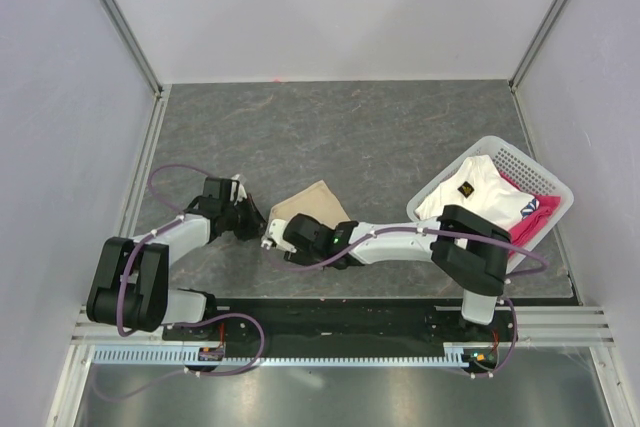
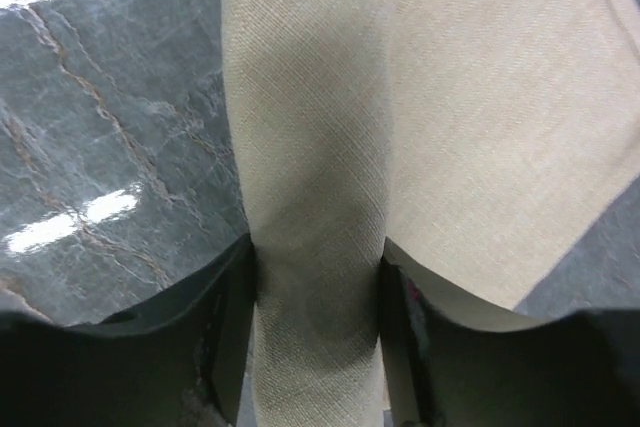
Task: Fold the napkin, place the utensils inside, and roll it up
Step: Roll the napkin with the utensil
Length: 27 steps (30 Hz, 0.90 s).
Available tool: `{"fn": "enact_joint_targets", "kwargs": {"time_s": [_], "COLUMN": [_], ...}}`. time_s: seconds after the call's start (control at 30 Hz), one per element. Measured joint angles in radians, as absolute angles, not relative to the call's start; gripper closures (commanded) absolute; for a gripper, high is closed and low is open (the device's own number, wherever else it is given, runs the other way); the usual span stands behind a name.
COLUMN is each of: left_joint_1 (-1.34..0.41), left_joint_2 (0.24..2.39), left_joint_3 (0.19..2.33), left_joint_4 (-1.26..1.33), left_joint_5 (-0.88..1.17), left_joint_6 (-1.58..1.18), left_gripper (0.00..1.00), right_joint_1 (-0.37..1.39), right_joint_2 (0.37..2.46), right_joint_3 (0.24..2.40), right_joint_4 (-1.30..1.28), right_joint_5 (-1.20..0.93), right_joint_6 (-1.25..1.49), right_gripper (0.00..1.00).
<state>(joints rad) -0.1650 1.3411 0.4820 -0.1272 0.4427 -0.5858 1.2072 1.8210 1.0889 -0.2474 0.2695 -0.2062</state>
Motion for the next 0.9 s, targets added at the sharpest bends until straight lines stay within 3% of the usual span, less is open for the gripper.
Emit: {"fn": "enact_joint_targets", "kwargs": {"time_s": [0.03,0.13,0.17,0.23,0.33,0.9], "left_joint_1": [-0.165,-0.165,-0.165,-0.165,-0.165,-0.165], "left_joint_2": [1.342,1.344,1.344,1.342,1.307,1.073], "left_joint_3": [0.484,0.491,0.494,0.504,0.512,0.392], "left_joint_4": [-0.128,-0.127,-0.127,-0.127,-0.135,-0.112], "left_joint_5": [0.443,0.443,0.443,0.438,0.413,0.329], "left_joint_6": [-0.586,-0.585,-0.585,-0.584,-0.578,-0.579], "left_gripper": [0.98,0.81,0.66,0.45,0.35,0.31], "right_joint_1": [1.198,1.166,1.153,1.12,1.064,0.786], "right_joint_2": [1.826,1.843,1.85,1.864,1.885,2.089], "right_joint_3": [1.096,1.127,1.138,1.161,1.196,1.372], "right_joint_4": [-0.254,-0.287,-0.301,-0.33,-0.366,-0.555], "right_joint_5": [0.244,0.16,0.125,0.05,-0.06,-0.776], "right_joint_6": [-0.206,-0.203,-0.2,-0.193,-0.183,-0.113], "right_gripper": [0.55,0.63,0.65,0.68,0.71,0.74]}}
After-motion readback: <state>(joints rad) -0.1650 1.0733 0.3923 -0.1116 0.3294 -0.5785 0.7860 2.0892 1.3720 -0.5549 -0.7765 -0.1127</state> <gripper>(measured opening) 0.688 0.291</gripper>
